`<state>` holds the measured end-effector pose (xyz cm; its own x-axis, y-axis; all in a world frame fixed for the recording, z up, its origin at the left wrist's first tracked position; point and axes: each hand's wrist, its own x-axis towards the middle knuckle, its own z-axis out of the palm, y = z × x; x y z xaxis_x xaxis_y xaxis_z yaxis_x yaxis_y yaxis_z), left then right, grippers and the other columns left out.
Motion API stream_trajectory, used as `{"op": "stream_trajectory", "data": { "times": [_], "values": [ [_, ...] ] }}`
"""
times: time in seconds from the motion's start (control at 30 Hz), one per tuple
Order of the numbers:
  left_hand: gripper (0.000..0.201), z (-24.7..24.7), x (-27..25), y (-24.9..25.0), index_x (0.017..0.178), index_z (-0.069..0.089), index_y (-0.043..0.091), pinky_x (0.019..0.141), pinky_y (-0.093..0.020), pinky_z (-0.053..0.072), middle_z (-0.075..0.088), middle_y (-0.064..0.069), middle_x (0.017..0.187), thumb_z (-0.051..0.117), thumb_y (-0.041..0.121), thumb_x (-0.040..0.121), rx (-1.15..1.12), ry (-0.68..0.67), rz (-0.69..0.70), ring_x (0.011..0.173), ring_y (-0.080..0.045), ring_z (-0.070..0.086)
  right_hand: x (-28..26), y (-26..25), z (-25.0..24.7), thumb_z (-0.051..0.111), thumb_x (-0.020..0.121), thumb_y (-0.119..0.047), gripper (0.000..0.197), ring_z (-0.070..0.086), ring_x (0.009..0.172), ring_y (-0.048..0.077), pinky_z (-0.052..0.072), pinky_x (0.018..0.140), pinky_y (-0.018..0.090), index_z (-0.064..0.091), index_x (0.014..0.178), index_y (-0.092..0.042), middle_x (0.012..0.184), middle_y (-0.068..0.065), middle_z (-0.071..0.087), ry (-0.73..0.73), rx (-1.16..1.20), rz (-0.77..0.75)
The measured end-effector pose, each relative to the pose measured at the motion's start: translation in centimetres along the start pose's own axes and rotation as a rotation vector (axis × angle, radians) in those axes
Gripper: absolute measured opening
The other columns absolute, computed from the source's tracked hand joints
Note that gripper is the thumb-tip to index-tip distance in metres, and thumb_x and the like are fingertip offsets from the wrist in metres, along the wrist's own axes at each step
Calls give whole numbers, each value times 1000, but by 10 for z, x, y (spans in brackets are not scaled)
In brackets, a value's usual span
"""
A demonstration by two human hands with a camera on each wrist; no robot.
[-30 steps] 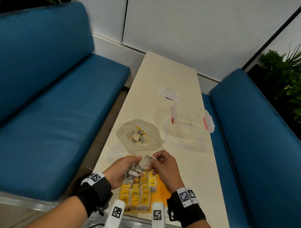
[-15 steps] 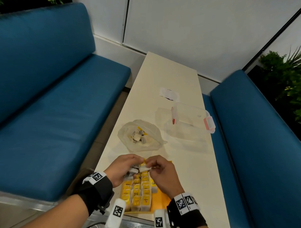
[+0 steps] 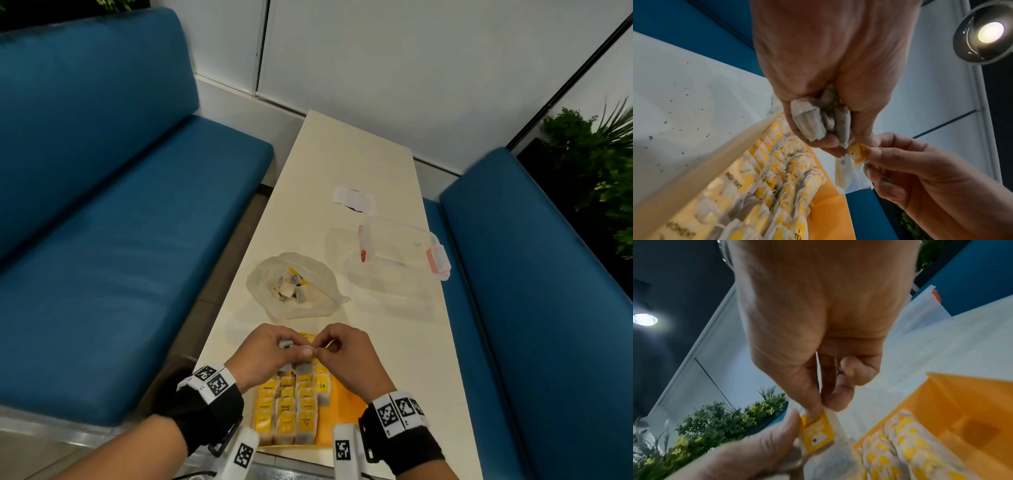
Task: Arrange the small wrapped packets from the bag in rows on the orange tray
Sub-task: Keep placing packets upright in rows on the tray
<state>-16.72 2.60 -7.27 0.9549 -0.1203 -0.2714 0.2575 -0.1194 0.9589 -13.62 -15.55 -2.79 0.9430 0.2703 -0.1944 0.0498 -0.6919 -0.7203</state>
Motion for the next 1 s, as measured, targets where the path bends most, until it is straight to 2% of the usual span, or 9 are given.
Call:
{"op": "stream_trajectory", "data": {
  "times": [0.13,0.23,0.37,0.43,0.5,0.6,0.73,0.87,1.0],
  "values": [
    [5,-5,0,-2,90,82,24,64,-31,56,75,-12,80,80,26,86,-76,72,-30,69,-13,68,4,4,-19,74,76,-11,15,59,64,-2,43,62,11,72,69,-24,73,-10,69,-2,-68,38],
    [7,-8,0,-4,92,81,25,66,-31,59,77,-7,86,81,26,85,-31,80,-31,75,-13,72,4,10,-26,71,77,-10,15,60,68,-2,44,63,14,72,69,-23,74,-11,69,-29,-160,86],
    [26,-4,1,-4,100,80,31,64,-22,58,77,5,99,89,27,76,24,1,-25,88,-8,73,1,6,-29,73,78,-8,11,64,58,6,53,60,22,72,72,-17,71,-4,70,-81,-27,95],
    [34,1,2,-5,103,79,32,71,-25,60,77,7,99,92,27,72,49,-60,-8,90,-8,73,-1,2,-27,72,80,-6,7,65,56,11,53,59,23,70,76,-12,72,-1,69,-128,27,73],
    [26,7,4,-7,97,81,30,76,-26,60,77,9,94,90,29,73,120,-73,31,86,-4,72,-2,1,-23,72,82,-6,7,65,55,13,50,56,21,68,77,-10,72,0,68,-131,74,54],
    [8,12,5,-7,82,81,24,63,-23,52,74,3,79,84,30,79,163,-23,39,69,-5,66,-2,8,-15,72,82,-4,6,66,55,17,44,50,19,66,84,-6,76,6,67,-69,210,109],
    [8,13,6,-6,84,80,17,56,-19,50,73,-1,71,82,25,83,154,-6,15,62,-5,64,-6,19,-5,70,84,-5,5,66,58,19,43,49,29,68,89,-3,71,10,69,-88,284,172],
    [9,12,5,-7,92,80,18,52,-18,49,75,3,85,82,22,84,72,29,-33,63,-6,68,-6,27,-3,65,88,-2,3,68,61,27,42,46,28,64,90,0,65,13,69,-82,307,213],
    [7,8,5,-11,93,79,20,52,-23,50,77,-8,96,80,22,86,-23,86,-122,64,-12,69,-8,41,-9,63,90,0,7,70,60,25,45,44,27,59,88,-5,66,12,69,-107,230,302]
  ]
}}
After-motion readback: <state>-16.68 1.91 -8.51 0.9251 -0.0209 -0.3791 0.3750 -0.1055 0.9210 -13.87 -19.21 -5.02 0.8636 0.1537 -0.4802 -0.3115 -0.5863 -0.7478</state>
